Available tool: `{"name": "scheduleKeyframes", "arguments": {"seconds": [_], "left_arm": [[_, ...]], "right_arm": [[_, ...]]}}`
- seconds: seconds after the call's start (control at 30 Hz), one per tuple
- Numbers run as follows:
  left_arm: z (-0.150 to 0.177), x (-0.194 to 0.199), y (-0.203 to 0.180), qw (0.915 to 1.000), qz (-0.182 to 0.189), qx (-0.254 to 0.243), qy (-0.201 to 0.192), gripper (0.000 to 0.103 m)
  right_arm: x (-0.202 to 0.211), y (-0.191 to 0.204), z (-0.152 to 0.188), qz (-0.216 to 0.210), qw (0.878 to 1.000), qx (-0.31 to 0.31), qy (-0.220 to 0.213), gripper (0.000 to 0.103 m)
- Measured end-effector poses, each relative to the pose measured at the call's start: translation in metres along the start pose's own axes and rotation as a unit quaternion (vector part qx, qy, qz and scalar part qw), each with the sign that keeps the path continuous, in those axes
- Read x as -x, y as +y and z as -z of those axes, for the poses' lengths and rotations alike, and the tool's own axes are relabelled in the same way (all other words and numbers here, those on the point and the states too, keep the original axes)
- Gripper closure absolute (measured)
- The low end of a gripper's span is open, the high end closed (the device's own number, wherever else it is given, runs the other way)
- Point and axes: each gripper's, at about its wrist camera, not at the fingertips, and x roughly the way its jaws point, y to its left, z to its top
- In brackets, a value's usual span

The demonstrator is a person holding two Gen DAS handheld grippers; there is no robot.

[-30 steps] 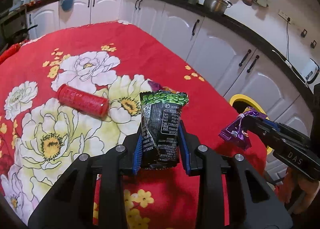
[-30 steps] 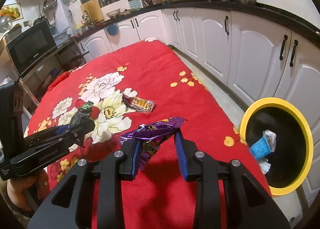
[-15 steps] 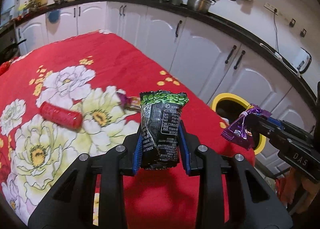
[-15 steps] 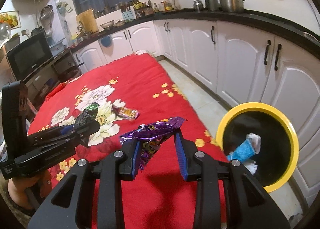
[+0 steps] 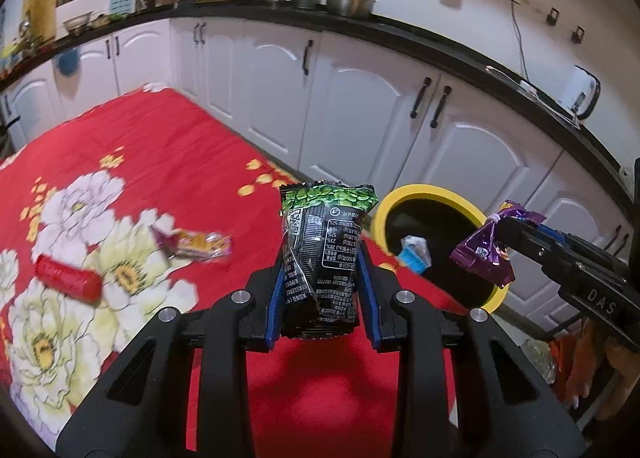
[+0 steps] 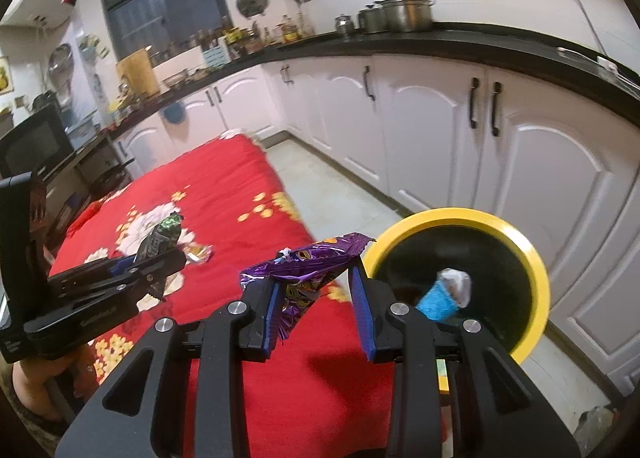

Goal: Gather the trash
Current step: 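Carry the black snack bag and purple wrapper over the yellow bin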

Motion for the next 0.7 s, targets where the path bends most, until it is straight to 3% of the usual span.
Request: {"name": "scheduleKeyframes", "arguments": {"seconds": [0.7], "left_arm": [[-0.030, -0.081, -0.096, 0.9943, 0.062, -0.081, 0.032, 0.078]], "right_arm": [[-0.001, -0.106, 0.006, 0.074, 0.993, -0.091, -0.007, 0.073]]}}
